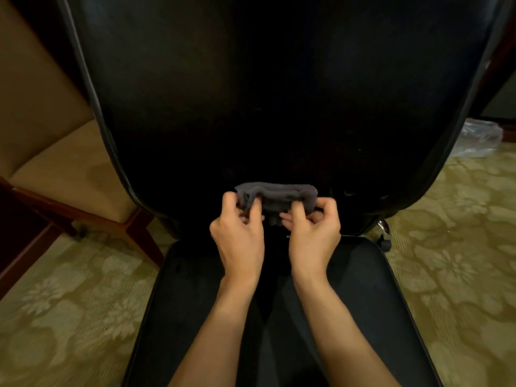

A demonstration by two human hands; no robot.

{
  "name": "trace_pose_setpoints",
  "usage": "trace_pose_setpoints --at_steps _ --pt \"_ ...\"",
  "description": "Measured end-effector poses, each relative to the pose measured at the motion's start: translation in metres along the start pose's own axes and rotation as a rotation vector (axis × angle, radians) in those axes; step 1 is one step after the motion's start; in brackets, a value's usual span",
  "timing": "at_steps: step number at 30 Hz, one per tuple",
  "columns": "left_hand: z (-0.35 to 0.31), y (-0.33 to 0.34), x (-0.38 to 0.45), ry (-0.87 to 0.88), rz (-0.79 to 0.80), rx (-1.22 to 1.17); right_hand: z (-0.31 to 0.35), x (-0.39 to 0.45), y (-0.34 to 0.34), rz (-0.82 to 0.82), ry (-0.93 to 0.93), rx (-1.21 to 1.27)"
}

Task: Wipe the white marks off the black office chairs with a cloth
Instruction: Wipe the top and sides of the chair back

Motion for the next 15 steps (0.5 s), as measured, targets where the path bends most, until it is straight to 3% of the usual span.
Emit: trace_pose_setpoints --at_steps 4,7,11,15 --pt "0.027 0.010 -0.016 0.006 0.083 0.148 -0.034 -0.001 -0.004 -0.038 0.162 -0.018" --pt "0.006 0.008 -0.010 0.223 0.101 0.332 -0.008 0.003 -0.014 -0.033 -0.024 -0.118" --pt "-0.036 0.008 -0.001 0.409 0.039 0.215 0.047 0.002 -0.029 -0.088 -0.382 -0.103" --pt "-0.035 0.027 -0.002 0.425 0.068 0.168 0.033 0.021 -0.033 -0.166 -0.400 -0.193"
Point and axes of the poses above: each hand's wrist, its own x-axis towards the middle knuckle, its own y-axis out of the palm, z = x × y, the point moved 6 cm from there along x, towards the middle knuckle, and after that the axes turned 4 degrees about -x, right-handed, at the moved point
